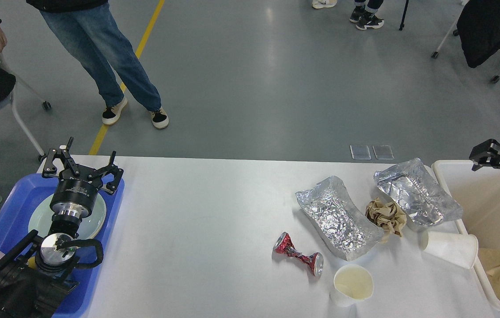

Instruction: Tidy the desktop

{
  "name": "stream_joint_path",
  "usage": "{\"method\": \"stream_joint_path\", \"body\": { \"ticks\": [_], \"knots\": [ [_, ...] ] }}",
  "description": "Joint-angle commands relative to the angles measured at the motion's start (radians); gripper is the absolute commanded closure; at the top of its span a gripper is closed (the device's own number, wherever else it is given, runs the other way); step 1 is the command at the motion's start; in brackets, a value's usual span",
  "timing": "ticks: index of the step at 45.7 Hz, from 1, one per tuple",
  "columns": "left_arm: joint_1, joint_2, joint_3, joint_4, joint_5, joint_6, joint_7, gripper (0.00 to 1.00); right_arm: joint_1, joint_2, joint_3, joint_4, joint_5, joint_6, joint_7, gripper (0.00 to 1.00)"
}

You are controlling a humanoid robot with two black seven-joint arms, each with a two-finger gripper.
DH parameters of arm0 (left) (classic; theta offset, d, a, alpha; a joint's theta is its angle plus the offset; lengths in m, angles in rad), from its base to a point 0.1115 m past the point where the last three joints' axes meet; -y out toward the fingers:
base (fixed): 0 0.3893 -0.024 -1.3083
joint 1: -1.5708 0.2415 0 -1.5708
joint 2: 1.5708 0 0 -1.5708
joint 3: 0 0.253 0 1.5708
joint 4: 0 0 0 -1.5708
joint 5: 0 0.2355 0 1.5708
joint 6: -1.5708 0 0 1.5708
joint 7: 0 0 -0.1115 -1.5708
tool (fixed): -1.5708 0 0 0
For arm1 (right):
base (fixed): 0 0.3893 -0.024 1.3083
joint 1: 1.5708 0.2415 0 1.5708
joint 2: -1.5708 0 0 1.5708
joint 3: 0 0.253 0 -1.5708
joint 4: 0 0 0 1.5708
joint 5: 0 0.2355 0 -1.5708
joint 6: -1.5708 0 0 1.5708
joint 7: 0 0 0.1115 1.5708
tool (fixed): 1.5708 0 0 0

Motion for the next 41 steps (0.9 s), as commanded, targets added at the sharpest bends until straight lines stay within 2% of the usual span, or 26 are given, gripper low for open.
{"method": "stream_joint_path", "body": {
  "ticks": [1,8,15,28,41],
  "knots": [
    [0.000,0.001,0.000,0.000,0.000,0.000,0.000,0.04,0.175,0.111,-0.062,0.168,-0.005,0.092,-0.002,0.00],
    [0.000,0.001,0.000,0.000,0.000,0.000,0.000,0.04,0.399,0.173,-0.073,0.427,-0.007,0.092,-0.002,0.00],
    [0.000,0.001,0.000,0.000,0.000,0.000,0.000,0.04,0.556,0.179,-0.037,0.565,-0.007,0.113,-0.003,0.00],
    [0.000,0.001,0.000,0.000,0.000,0.000,0.000,0.04,0.651,0.164,0.062,0.690,-0.008,0.126,-0.040,0.00],
    [0.000,0.001,0.002,0.000,0.000,0.000,0.000,0.04,0.726,0.170,0.125,0.731,-0.007,0.116,-0.040,0.01]
  ]
}}
